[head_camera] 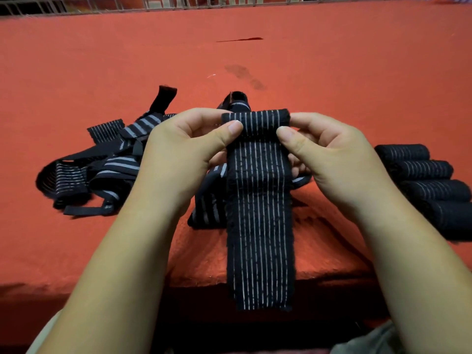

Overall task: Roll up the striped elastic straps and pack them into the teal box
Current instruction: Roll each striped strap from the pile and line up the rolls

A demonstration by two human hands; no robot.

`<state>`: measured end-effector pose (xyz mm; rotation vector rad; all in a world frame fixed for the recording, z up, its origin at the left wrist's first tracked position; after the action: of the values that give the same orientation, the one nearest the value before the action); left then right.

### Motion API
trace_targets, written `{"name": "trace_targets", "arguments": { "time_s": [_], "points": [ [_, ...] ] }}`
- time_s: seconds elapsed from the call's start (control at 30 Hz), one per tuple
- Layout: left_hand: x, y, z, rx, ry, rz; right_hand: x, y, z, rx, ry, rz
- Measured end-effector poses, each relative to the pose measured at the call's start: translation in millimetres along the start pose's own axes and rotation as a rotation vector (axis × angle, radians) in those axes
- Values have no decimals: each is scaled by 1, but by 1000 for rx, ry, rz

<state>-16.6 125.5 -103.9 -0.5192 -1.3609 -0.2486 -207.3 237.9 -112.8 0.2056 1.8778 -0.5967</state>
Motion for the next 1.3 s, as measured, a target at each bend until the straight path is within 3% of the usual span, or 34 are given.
{"name": "trace_targets", "arguments": {
  "time_s": [0.3,0.43,0.57,0.87,1.07,1.2,1.3],
  "points": [
    [0,-4,-10,98,78,1,6,6,21,-149,-14,65],
    [10,-2,-15,154,109,37,5,8,20,-126,5,90],
    [21,-1,-26,216,103,92,-4,13,18,-105,100,62],
    [33,9,-38,277,96,128,-12,39,29,-231,410,110],
    [47,20,-32,256,136,140,-23,58,37,-332,157,154],
    [66,28,-29,226,139,184,-37,63,29,-293,221,127],
    [83,33,-27,216,156,223,-57,65,25,-265,119,70]
  ]
}}
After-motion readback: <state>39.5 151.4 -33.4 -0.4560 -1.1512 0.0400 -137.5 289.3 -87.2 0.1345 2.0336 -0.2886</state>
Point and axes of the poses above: each hand's wrist, its own y-axis away from the middle knuckle, its own z-axis out of the palm, x = y × z, the point moved 9 cm from there along -y, towards the middle knuckle, and after that the axes turned 7 degrees about y, right-handed, at the moved point
